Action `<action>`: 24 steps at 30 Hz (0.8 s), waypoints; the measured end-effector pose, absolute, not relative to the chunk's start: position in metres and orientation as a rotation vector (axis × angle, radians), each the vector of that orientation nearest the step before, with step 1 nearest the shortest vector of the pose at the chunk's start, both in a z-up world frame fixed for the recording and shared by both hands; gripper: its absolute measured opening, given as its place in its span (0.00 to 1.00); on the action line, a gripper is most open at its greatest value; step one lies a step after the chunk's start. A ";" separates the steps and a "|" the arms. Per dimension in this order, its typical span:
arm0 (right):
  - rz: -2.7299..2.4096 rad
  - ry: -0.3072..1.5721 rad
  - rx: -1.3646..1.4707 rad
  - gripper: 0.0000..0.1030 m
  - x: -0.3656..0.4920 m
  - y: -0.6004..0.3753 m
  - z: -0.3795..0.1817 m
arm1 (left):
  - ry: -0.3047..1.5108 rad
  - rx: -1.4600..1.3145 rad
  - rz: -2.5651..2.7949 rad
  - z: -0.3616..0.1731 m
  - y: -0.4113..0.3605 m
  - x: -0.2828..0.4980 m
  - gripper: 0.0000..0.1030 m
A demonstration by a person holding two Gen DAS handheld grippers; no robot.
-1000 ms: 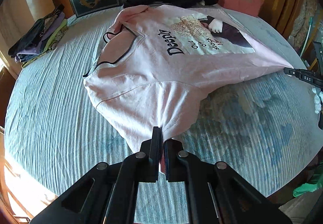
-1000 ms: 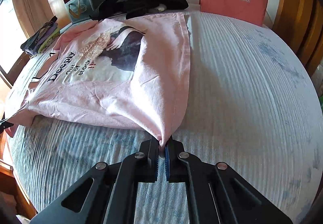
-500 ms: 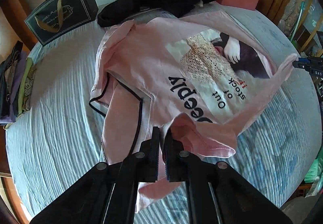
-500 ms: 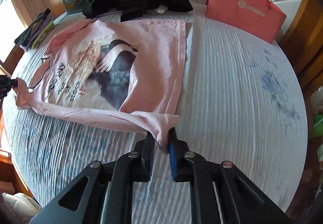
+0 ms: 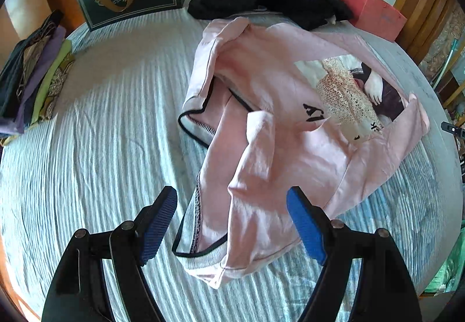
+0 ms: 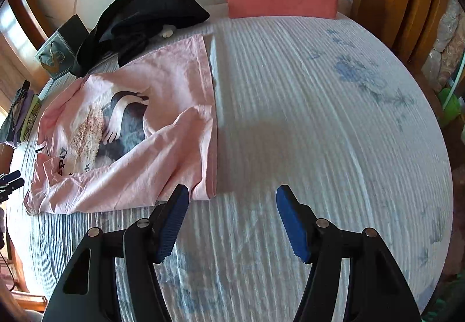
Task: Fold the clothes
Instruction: 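Fold the shirt side over the body with both grippers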
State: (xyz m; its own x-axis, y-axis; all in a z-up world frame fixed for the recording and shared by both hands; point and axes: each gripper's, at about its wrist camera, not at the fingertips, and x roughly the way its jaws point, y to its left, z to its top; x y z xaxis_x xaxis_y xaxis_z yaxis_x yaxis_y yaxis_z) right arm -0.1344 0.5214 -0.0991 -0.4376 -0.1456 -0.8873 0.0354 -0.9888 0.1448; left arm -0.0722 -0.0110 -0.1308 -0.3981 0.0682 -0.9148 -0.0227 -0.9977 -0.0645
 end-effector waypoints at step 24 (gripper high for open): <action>-2.297 -0.052 1.669 0.04 -0.103 0.499 -0.116 | -0.233 -1.889 2.478 -0.144 -0.019 -0.016 0.06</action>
State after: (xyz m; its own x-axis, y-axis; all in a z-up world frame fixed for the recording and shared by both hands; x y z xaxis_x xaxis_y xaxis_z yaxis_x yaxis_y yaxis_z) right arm -0.1028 0.4993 -0.1157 -0.2796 -0.2610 -0.9239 0.2189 -0.9543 0.2033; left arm -0.0161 -0.0186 -0.1443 -0.2689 0.1036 -0.9576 0.0768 -0.9887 -0.1286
